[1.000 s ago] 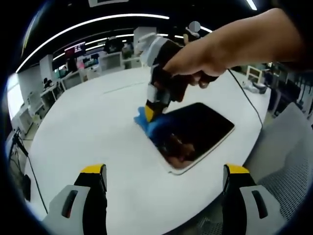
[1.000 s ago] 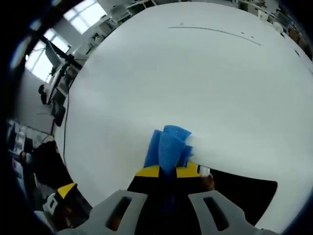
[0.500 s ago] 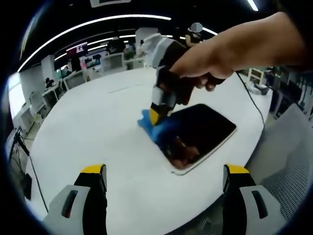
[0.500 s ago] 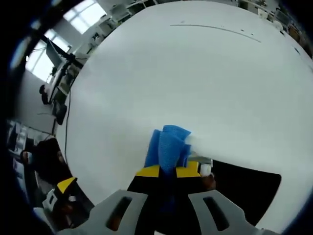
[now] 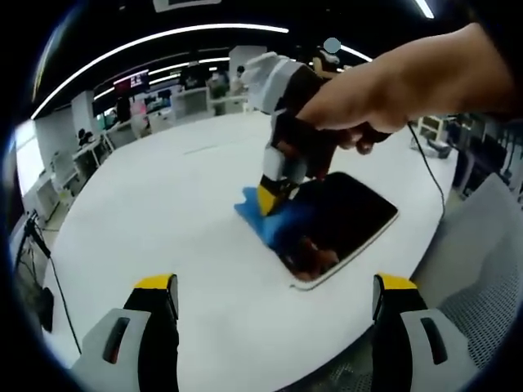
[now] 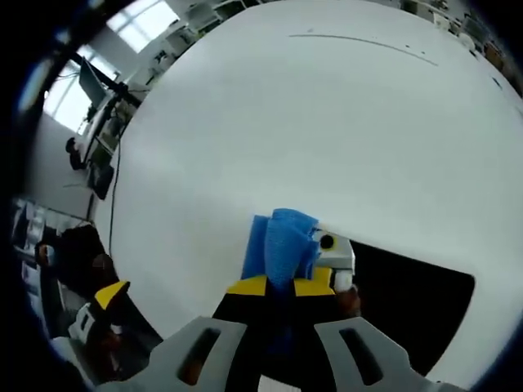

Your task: Wipe the mirror surface with the cleaning cloth until all visible marks leave the cleaned area.

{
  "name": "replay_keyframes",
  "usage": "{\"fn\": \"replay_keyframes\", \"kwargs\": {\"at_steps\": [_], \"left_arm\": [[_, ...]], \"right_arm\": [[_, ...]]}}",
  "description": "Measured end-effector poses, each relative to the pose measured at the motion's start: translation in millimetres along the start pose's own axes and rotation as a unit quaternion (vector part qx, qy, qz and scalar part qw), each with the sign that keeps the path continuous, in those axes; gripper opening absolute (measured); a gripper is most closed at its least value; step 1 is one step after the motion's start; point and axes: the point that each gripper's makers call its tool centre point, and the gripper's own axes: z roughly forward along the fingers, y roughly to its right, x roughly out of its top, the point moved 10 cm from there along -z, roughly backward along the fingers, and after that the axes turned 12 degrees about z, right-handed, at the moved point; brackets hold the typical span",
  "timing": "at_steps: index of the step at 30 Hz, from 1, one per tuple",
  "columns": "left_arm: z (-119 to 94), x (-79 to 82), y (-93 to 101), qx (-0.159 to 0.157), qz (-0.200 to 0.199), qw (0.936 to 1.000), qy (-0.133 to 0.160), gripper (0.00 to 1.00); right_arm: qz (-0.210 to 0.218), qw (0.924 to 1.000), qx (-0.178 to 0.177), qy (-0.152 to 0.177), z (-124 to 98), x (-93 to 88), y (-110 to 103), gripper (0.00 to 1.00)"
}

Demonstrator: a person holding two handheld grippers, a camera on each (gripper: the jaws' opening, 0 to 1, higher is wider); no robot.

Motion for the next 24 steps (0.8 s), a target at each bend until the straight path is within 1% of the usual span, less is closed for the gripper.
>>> {"fn": "replay_keyframes", "kwargs": {"at_steps": [2,5,9,12,14,19,22,24], "left_arm": [[0,-0.1,0.0,-0.003,-0.009,1.0000,0.003,0.99],[1,0.0,0.7,-0.008,-0.015,0.9998,0.006,0.99],[1,0.8,2.5,-0.013,-0.004,0.9999,0.000,0.99],[1,1.2,3.8,-0.017,0.004,0.9998,-0.004,0.99],[1,1.5,4.3,-0.019,0.006,0.9998,-0.004,0.99],[0,0.4,4.2,-0.020,-0.005,0.9998,-0.006,0.99],[0,0.9,4.9,-0.024,-0.006,0.9997,-0.006,0.99],[0,1.5,6.7,-0.032,-0.005,0.9995,-0.006,1.00]], "right_arm": [[0.005,1.0000,0.001,0.000,0,0.0,0,0.03],[0.013,0.9999,0.003,0.004,-8,-8.1,-1,0.03],[0.016,0.9999,-0.003,0.002,-6,-14.5,-3,0.03],[0.020,0.9998,-0.008,-0.001,-3,-15.6,-4,0.04],[0.018,0.9998,-0.011,-0.001,-3,-16.7,-6,0.04],[0.015,0.9998,-0.012,-0.002,-2,-18.6,-6,0.04],[0.012,0.9998,-0.016,-0.004,-2,-20.5,-8,0.03],[0.006,0.9997,-0.022,-0.004,-2,-21.9,-9,0.03]]}}
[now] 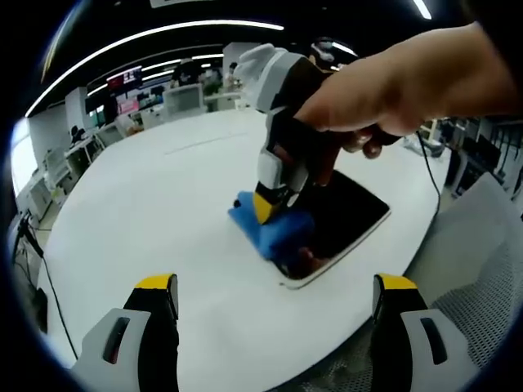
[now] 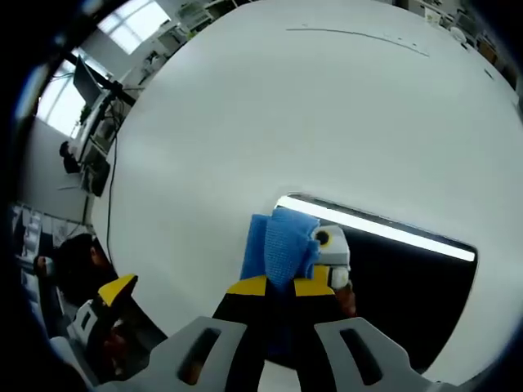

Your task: Wipe the mirror surface with the cleaning cloth until all visible marks leave the cleaned area.

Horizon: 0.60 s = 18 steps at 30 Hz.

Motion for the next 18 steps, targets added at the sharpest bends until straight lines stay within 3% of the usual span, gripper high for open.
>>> {"fn": "replay_keyframes", "kwargs": {"at_steps": [18], "left_arm": [[0.3,0.8,-2.0,0.011,0.001,0.9999,0.005,0.99]], "right_arm": [[-0.001,1.0000,0.000,0.004,0.2,-3.4,0.7,0.03]]}}
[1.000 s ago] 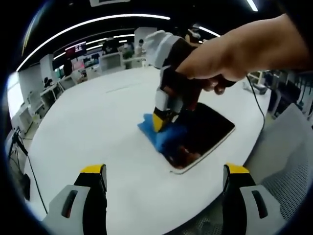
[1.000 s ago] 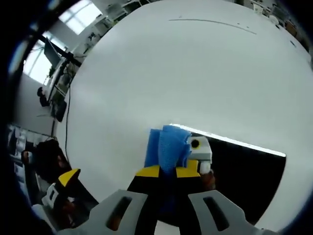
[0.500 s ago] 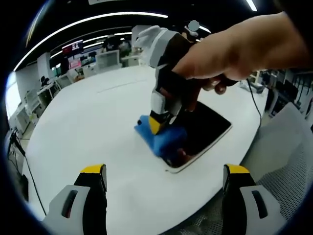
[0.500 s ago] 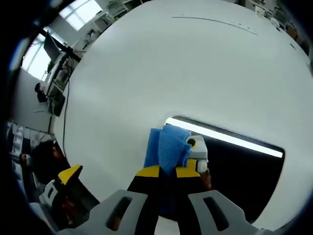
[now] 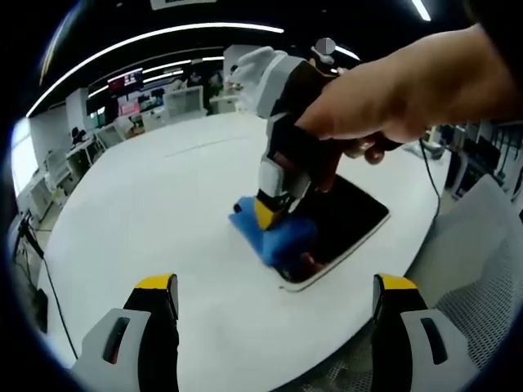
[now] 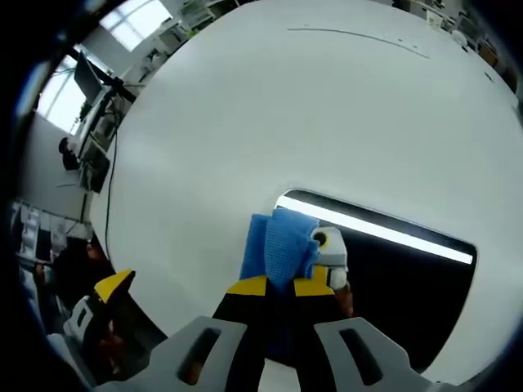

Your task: Wipe the mirror surface with the cleaning cloth until all visible marks leave the cleaned area.

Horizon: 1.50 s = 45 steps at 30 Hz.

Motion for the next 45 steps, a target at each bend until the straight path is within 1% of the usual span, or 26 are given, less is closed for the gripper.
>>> {"fn": "replay_keyframes", "kwargs": {"at_steps": [5,10,15,17,23,27,29,34,37,39,40,42,45], "left_arm": [[1,-0.8,-0.6,0.003,-0.002,1.0000,-0.002,0.99],[0,-1.2,-0.7,0.004,-0.006,1.0000,-0.003,0.99],[0,-1.2,-0.2,0.004,0.002,1.0000,-0.008,0.99],[0,-2.6,-1.8,0.009,-0.006,0.9999,-0.012,0.99],[0,-1.4,-0.9,0.008,0.001,0.9999,-0.010,0.99],[-1,-0.6,-1.8,0.015,0.009,0.9998,-0.007,0.99],[-2,-0.9,-2.6,0.017,0.005,0.9998,-0.006,0.99],[-2,-0.4,-2.6,0.019,0.013,0.9997,-0.003,0.99],[-2,0.4,-3.1,0.020,0.016,0.9997,0.002,0.99],[-1,-0.9,-4.3,0.022,0.006,0.9997,0.004,0.99],[-1,-3.7,-3.7,0.017,-0.023,0.9996,0.000,0.99],[-2,-3.0,-6.8,0.027,-0.020,0.9994,0.003,0.99],[-1,-2.2,-5.1,0.022,-0.016,0.9996,0.003,0.99]], "right_arm": [[-0.004,1.0000,-0.004,0.006,0,-1.1,2,0.03],[0.000,1.0000,-0.003,0.005,-1,-0.7,10,0.03],[0.006,1.0000,-0.003,0.006,-2,-1.1,19,0.03],[0.012,0.9999,-0.005,0.007,4,3.7,25,0.03],[0.017,0.9997,-0.008,0.014,-5,-3.8,41,0.02],[0.021,0.9996,-0.004,0.020,-12,-8.7,55,0.02],[0.023,0.9995,-0.003,0.020,-14,-10.4,59,0.02],[0.028,0.9994,0.002,0.020,-19,-12.4,70,0.02],[0.023,0.9995,0.000,0.020,-21,-12.4,75,0.02],[0.020,0.9997,0.000,0.016,-22,-11.6,79,0.02],[0.019,0.9997,-0.002,0.014,-24,-12.3,82,0.02],[0.019,0.9997,-0.001,0.012,-26,-13.5,86,0.02],[0.020,0.9997,0.001,0.009,-27,-11.4,93,0.02]]}}
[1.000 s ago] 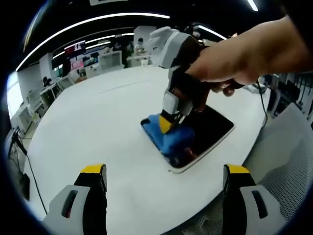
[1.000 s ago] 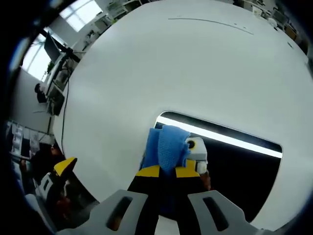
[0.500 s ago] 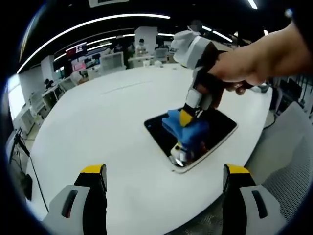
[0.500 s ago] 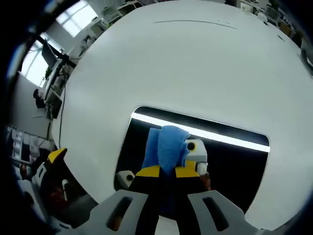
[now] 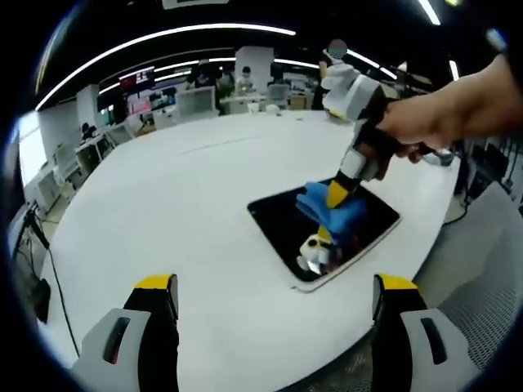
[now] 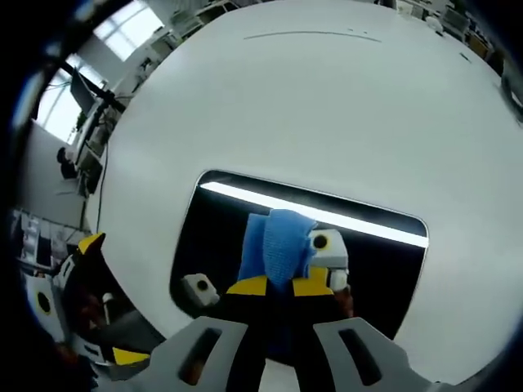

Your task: Wipe the mirror surface with the cleaning cloth until all visible marks leave the cleaned area.

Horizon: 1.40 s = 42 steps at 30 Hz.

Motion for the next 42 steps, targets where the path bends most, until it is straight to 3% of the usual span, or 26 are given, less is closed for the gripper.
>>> {"fn": "replay_keyframes", "kwargs": {"at_steps": [19,28,37,42], "left_arm": [[1,1.4,2.1,-0.007,0.017,0.9998,-0.006,0.99],[-1,0.2,-1.3,0.007,0.003,1.0000,0.003,0.99],[-1,-1.2,-0.5,0.002,0.002,1.0000,-0.007,0.99],[0,0.6,1.5,-0.009,0.006,0.9999,0.004,0.99]], "right_arm": [[0.002,1.0000,-0.006,0.001,-12,-2.4,39,0.02],[0.021,0.9998,0.002,-0.003,-14,0.4,53,0.02],[0.038,0.9992,-0.011,0.000,-21,-3.5,72,0.02],[0.047,0.9989,-0.010,-0.003,-22,-2.8,76,0.02]]}}
